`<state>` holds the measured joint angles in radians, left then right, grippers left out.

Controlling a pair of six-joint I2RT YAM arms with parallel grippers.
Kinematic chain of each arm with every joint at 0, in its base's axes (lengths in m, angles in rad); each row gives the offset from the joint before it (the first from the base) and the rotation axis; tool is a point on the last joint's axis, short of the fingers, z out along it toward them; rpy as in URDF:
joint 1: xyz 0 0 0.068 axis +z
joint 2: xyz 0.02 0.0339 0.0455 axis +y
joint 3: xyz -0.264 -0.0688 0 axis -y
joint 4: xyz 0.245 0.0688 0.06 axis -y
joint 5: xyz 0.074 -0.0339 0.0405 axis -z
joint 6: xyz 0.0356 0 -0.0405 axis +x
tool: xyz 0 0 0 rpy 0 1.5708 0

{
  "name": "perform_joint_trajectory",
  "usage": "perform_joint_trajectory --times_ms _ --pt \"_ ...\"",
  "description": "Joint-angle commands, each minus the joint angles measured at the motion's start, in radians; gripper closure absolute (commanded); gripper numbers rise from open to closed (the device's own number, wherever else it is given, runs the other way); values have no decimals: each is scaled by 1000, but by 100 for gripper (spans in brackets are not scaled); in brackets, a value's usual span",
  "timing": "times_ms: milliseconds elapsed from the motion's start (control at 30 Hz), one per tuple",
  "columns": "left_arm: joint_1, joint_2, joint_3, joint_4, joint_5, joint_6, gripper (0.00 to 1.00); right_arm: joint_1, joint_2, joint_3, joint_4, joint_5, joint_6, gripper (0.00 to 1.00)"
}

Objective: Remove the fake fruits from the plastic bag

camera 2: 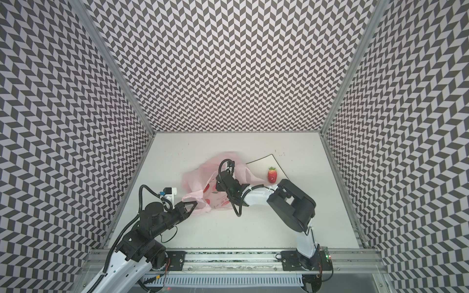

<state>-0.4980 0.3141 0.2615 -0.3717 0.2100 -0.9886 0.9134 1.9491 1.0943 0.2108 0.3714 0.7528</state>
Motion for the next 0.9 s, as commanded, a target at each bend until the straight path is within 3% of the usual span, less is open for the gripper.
perform_joint_trajectory --times_ms 0,200,267,333,500,767,867 --pt "-8 15 0 -24 10 -15 100 -1 35 27 77 85 66 36" --pt "-14 29 15 -13 31 2 99 -17 87 67 150 53 140 36" --pt "-14 19 30 5 45 24 79 -17 90 73 144 32 152 36" --pt "-15 -2 62 4 44 64 45 -18 92 67 145 12 158 36" --pt "-15 -76 152 -27 42 176 3 -22 89 35 162 -12 170 37" --pt "-14 -131 267 -1 178 284 0 -32 106 45 157 -81 163 37" --pt "-15 -124 308 -18 90 277 0 -37 111 45 157 -113 166 37"
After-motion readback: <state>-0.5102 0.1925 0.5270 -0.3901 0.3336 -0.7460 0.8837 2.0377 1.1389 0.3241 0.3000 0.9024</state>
